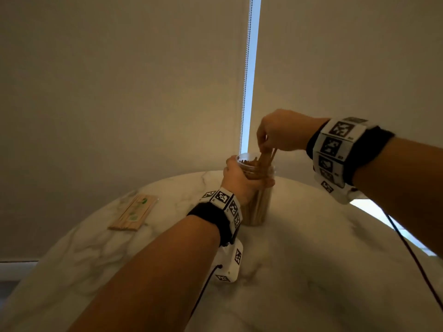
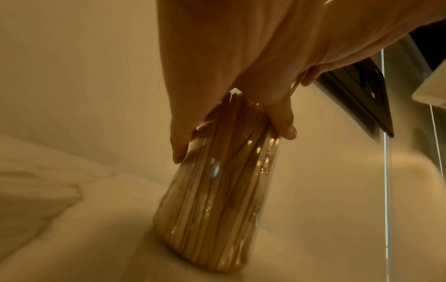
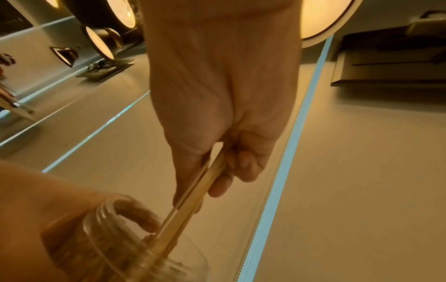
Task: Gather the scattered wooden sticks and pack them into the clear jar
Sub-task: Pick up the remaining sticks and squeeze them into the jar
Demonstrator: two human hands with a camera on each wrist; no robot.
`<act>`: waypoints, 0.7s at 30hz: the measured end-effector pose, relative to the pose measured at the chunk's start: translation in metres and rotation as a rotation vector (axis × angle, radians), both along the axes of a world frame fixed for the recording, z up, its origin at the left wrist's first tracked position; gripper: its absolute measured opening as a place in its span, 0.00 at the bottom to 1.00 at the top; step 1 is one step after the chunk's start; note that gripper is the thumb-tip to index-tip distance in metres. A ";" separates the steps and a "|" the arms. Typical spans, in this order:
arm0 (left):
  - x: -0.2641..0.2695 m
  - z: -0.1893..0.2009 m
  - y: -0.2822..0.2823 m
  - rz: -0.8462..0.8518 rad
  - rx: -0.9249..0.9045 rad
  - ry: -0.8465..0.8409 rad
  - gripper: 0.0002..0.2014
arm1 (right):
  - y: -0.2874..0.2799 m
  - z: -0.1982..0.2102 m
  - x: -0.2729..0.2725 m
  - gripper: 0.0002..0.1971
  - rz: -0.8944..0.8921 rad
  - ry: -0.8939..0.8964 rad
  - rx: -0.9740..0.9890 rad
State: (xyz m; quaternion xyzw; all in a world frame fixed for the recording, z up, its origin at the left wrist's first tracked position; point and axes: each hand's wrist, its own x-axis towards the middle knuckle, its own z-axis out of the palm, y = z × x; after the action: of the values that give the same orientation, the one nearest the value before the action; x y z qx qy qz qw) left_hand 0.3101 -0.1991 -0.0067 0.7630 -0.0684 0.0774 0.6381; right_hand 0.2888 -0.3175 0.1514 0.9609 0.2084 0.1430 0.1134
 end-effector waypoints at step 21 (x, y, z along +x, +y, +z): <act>-0.011 0.004 0.001 0.023 0.087 -0.011 0.64 | 0.019 -0.037 0.014 0.13 -0.141 0.200 0.247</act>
State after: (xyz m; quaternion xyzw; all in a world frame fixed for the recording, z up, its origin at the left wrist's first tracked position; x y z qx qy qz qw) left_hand 0.2995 -0.1980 -0.0029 0.7903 -0.0664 0.0857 0.6031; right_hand 0.3029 -0.2986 0.1145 0.9892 0.1314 0.0626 -0.0169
